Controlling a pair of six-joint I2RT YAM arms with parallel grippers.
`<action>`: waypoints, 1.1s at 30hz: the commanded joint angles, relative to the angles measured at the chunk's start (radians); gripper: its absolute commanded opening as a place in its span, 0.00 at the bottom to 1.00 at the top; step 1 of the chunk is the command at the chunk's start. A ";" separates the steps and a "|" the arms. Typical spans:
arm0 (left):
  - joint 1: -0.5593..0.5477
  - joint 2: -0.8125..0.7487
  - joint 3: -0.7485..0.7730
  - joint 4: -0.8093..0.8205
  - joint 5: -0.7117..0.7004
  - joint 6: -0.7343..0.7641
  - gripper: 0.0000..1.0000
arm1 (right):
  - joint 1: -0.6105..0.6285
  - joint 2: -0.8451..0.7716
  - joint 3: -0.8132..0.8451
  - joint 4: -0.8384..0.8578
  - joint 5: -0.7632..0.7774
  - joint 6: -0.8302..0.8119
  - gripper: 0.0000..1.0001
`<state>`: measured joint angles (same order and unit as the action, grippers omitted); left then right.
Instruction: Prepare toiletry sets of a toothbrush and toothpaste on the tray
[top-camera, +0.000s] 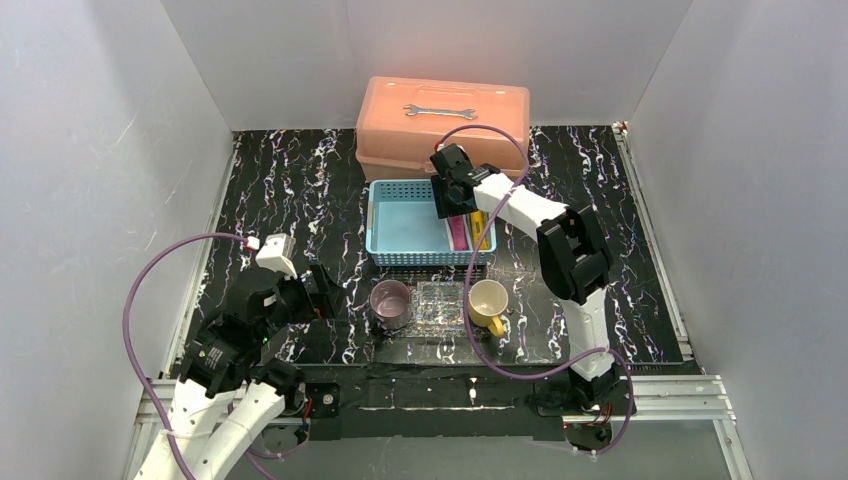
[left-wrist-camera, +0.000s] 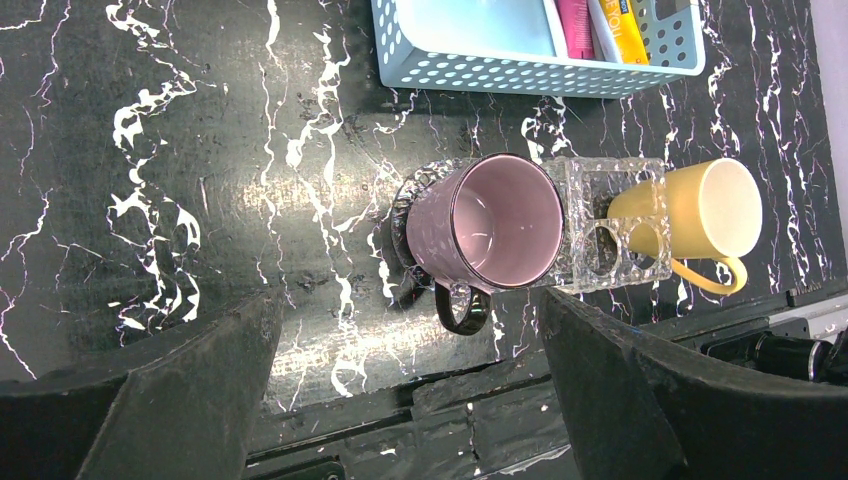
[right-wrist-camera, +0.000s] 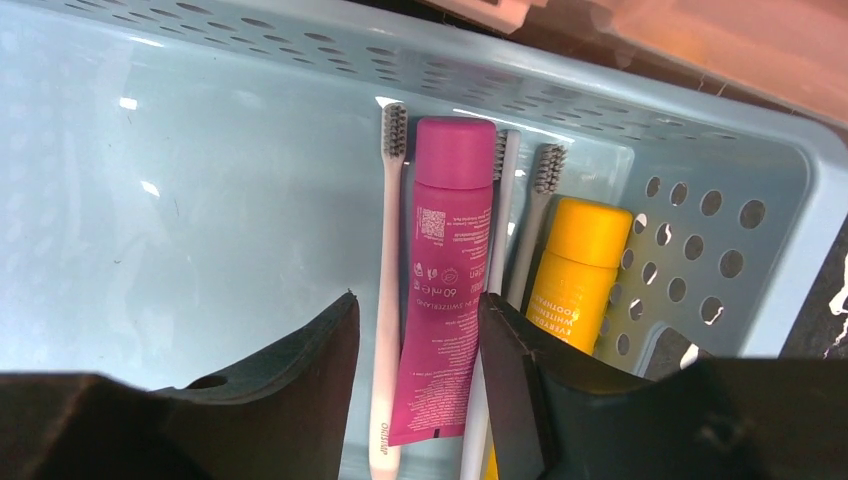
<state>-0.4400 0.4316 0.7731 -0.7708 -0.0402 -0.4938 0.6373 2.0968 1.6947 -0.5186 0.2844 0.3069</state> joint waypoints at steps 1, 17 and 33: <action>0.009 0.008 0.011 -0.002 0.001 0.011 0.99 | 0.004 -0.021 0.043 0.029 0.008 -0.018 0.54; 0.013 0.013 0.011 -0.001 0.002 0.011 1.00 | 0.004 0.021 0.038 0.045 0.019 -0.025 0.53; 0.016 0.019 0.011 0.000 0.003 0.012 0.99 | 0.004 0.043 0.010 0.057 0.017 -0.020 0.52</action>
<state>-0.4282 0.4381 0.7731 -0.7708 -0.0399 -0.4911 0.6392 2.1345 1.6943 -0.4957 0.2924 0.2878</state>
